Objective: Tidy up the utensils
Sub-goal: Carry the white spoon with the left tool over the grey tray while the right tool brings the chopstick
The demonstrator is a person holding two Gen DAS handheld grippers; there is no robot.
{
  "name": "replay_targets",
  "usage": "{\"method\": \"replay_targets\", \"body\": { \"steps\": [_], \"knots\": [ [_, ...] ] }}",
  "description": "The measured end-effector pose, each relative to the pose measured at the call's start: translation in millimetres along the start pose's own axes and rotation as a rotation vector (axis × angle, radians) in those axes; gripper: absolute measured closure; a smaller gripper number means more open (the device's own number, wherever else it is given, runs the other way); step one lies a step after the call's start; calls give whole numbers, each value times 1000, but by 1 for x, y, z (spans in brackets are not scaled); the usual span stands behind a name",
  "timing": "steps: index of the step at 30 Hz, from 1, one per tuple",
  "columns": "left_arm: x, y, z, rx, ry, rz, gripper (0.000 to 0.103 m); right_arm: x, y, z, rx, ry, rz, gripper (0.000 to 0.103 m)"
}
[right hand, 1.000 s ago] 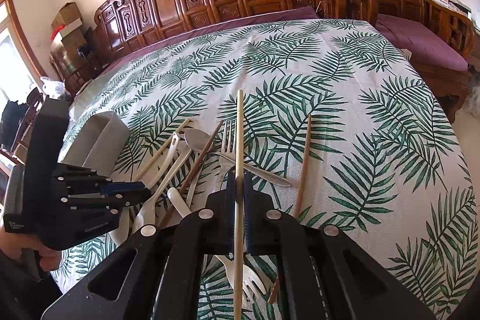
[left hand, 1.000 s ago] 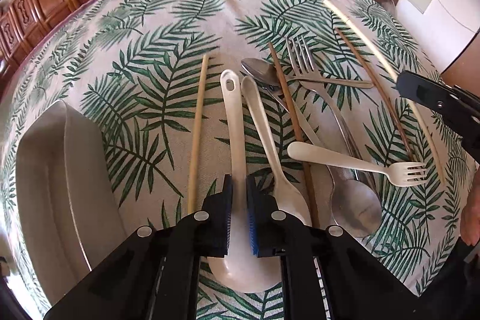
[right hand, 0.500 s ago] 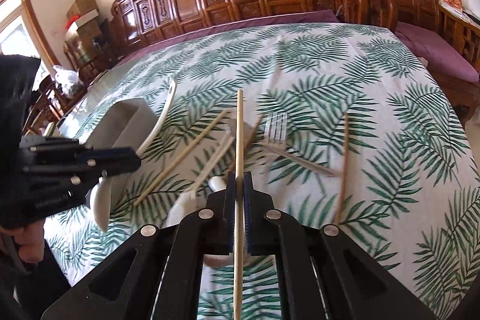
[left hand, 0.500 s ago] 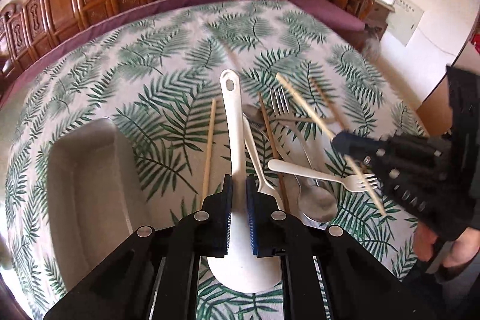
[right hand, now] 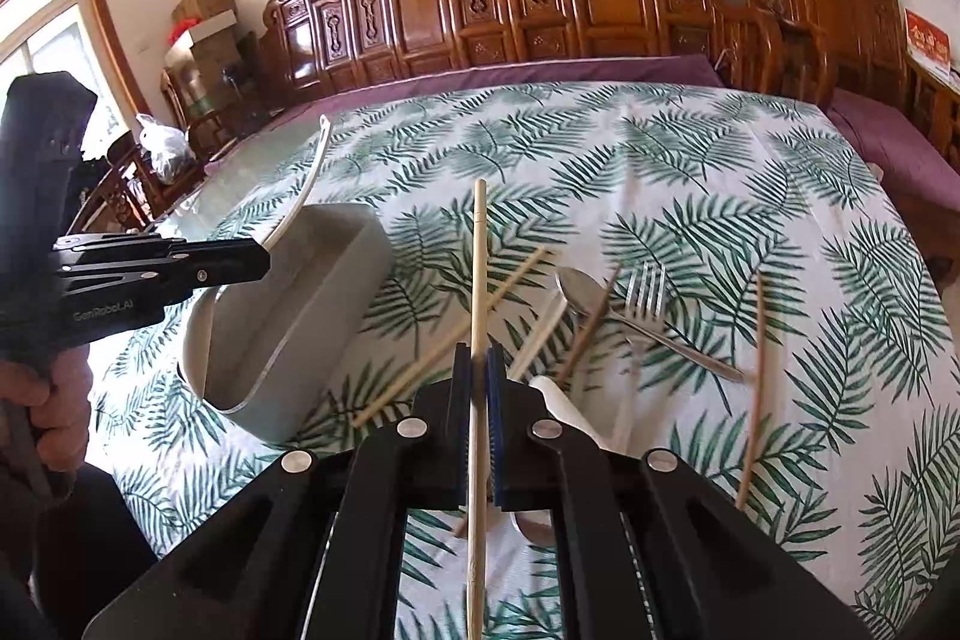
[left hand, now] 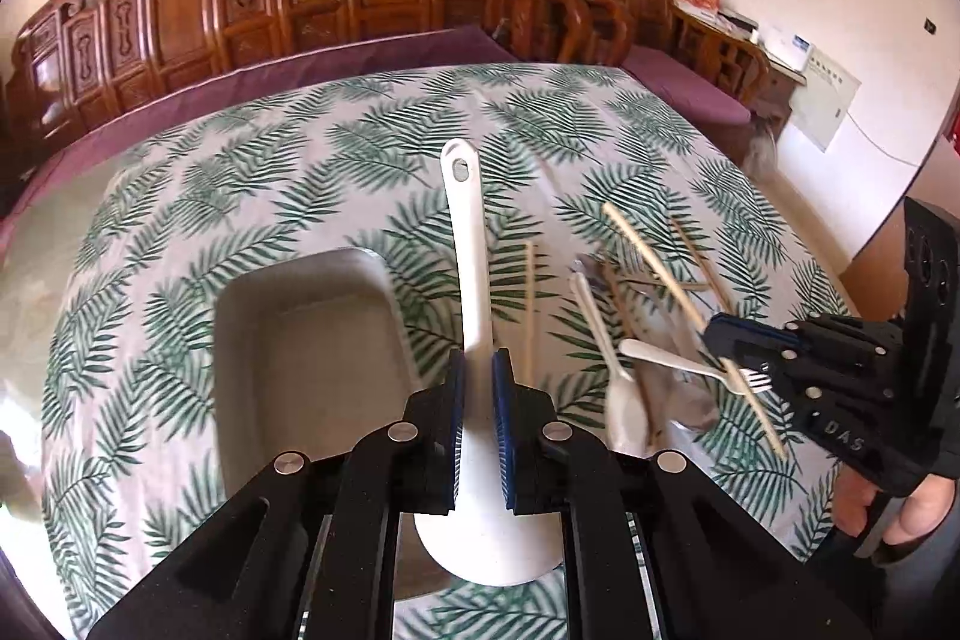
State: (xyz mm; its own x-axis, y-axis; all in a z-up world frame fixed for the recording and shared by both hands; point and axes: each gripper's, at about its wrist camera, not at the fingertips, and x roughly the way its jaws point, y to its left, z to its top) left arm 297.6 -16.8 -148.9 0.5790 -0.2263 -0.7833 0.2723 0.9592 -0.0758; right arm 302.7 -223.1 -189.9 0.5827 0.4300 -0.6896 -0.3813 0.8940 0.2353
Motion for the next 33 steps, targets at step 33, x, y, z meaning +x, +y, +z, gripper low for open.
{"method": "replay_targets", "body": {
  "steps": [33],
  "knots": [
    [18,88,-30,-141,37,58,80,50,96,37,-49,-2,45,97]
  ]
}}
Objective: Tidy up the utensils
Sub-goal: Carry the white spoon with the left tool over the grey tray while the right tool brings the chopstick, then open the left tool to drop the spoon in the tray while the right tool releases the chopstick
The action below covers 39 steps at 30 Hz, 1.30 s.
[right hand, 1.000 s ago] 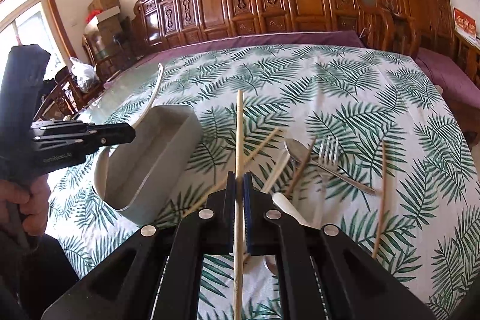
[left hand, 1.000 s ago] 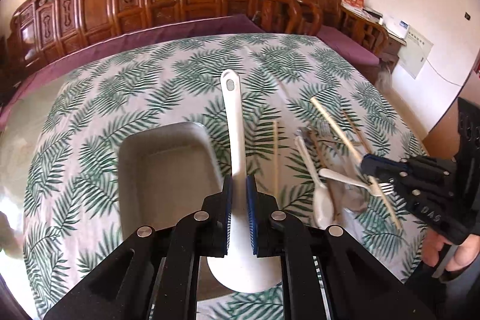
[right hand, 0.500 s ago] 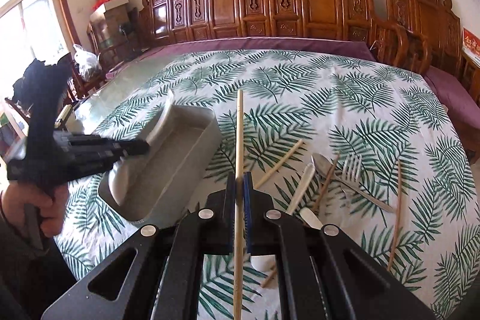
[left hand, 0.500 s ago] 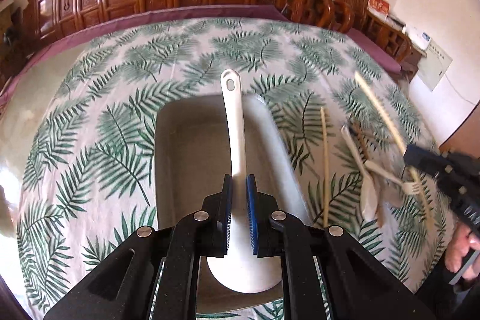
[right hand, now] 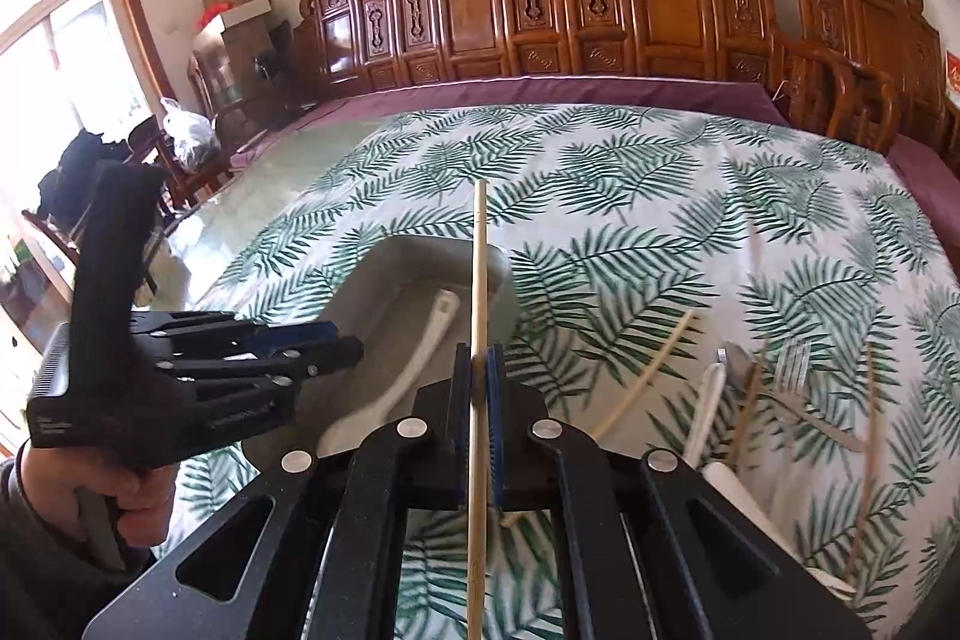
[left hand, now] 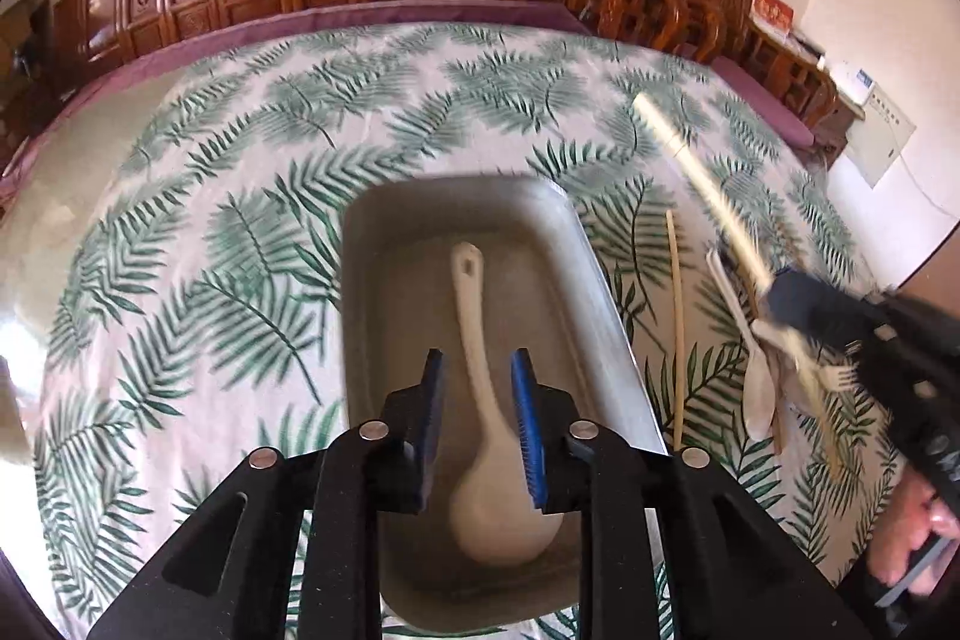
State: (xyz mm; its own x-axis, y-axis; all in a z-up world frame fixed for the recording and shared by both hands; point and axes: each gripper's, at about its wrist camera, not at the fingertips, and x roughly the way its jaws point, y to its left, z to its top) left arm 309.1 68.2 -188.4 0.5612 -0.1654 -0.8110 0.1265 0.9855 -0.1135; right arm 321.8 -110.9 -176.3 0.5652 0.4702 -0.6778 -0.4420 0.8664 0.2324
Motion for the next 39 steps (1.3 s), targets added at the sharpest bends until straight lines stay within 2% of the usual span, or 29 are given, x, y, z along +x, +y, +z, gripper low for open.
{"method": "replay_targets", "body": {
  "steps": [2,10,12,14,19,27,31,33,35,39],
  "knots": [
    [-12,9,3,-15,-32,3,75,6,5,1,13,5,18,97],
    [-36,47,10,-80,-94,35,66,38,30,4,41,26,70,97],
    [-38,53,11,-94,-102,43,57,47,32,4,59,30,78,97],
    [-41,59,13,-107,-112,55,42,56,36,5,76,33,85,97],
    [-46,69,13,-129,-131,65,29,74,43,5,89,34,86,97],
    [-49,77,14,-147,-139,66,28,91,49,-9,66,80,59,95],
    [-50,74,14,-139,-141,69,26,87,49,-8,39,74,65,93],
    [-51,70,14,-127,-145,65,25,79,47,-5,25,58,71,93],
    [-54,64,14,-112,-156,64,20,64,42,-1,5,34,75,93],
    [-56,51,13,-95,-164,48,17,24,25,3,-50,-13,41,93]
  ]
}}
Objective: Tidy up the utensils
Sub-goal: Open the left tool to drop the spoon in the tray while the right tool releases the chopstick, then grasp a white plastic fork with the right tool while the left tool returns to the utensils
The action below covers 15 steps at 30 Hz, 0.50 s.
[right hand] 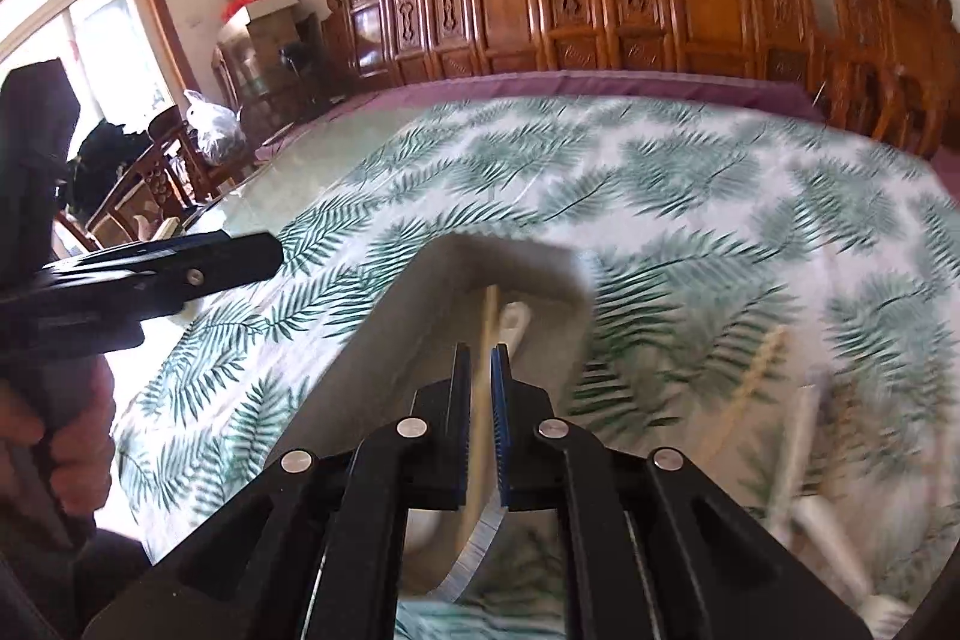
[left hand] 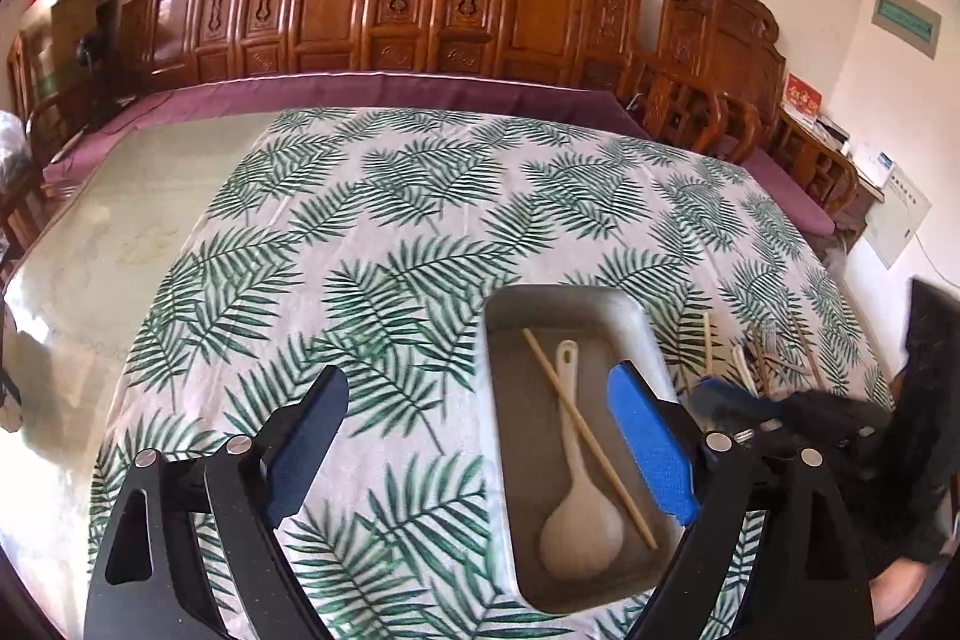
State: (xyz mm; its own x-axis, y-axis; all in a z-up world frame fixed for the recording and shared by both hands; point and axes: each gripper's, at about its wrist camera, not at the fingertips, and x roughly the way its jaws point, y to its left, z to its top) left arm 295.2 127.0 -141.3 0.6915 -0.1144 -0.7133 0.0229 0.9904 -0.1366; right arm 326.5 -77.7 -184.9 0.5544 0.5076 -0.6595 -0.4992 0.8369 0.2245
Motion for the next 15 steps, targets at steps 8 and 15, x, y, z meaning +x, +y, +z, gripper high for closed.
{"method": "replay_targets", "body": {
  "steps": [8,15],
  "knots": [
    [-6,-47,-7,56,-4,-73,17,-78,-65,-18,-32,-19,-134,83],
    [-4,-95,-16,121,9,-137,17,-98,-120,-48,-20,46,-222,83]
  ]
}}
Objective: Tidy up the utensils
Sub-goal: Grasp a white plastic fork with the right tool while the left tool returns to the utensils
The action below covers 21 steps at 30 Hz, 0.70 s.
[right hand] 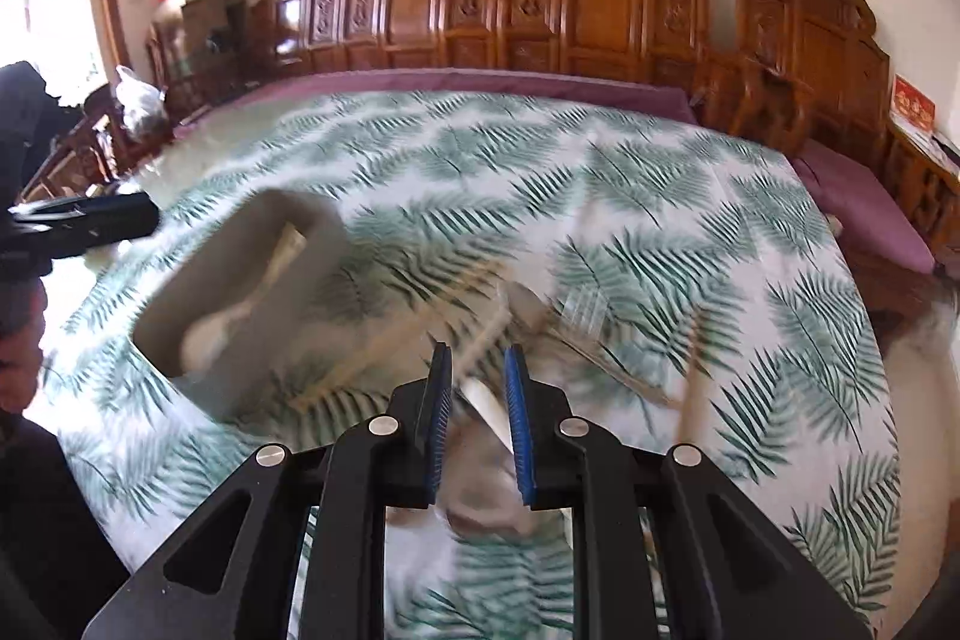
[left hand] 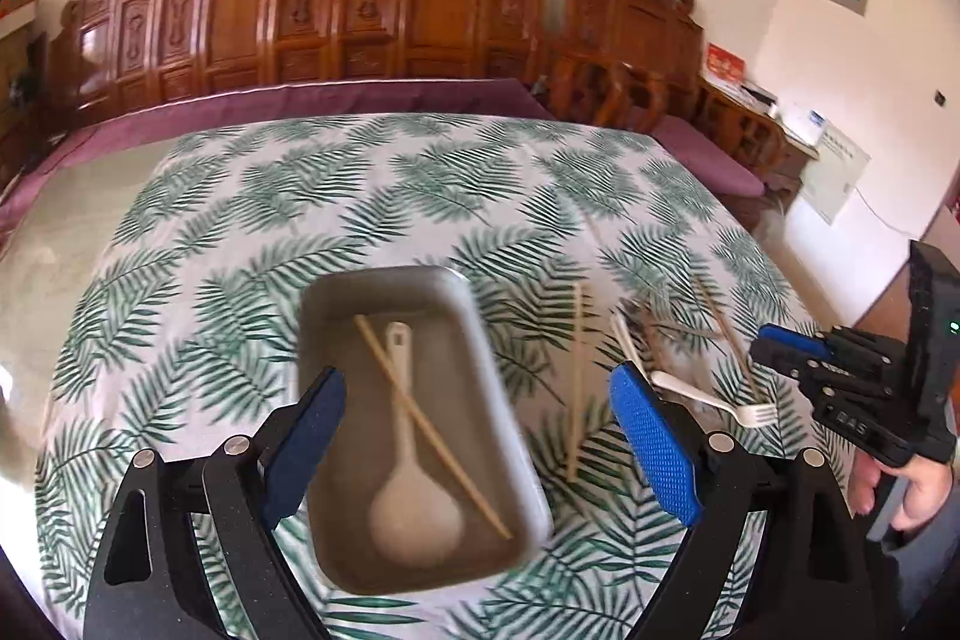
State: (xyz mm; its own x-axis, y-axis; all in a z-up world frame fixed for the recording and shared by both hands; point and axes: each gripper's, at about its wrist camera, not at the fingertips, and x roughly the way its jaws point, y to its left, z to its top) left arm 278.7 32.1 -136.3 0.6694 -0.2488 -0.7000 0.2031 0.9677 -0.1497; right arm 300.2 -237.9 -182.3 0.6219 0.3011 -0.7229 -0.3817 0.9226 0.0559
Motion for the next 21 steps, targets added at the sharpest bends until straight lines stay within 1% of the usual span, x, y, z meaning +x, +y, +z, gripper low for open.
{"method": "replay_targets", "body": {
  "steps": [3,6,11,17,21],
  "knots": [
    [6,-14,-5,27,16,13,17,12,-16,-18,-5,50,-25,83],
    [12,-23,-9,25,34,-2,17,21,-23,-29,-1,82,-35,83],
    [18,-40,-15,56,48,-21,17,34,-29,-43,1,140,-17,83],
    [29,-63,-25,86,78,-54,17,38,-39,-56,-7,184,-40,83],
    [37,-78,-31,120,100,-58,17,40,-45,-61,0,205,-29,83]
  ]
}}
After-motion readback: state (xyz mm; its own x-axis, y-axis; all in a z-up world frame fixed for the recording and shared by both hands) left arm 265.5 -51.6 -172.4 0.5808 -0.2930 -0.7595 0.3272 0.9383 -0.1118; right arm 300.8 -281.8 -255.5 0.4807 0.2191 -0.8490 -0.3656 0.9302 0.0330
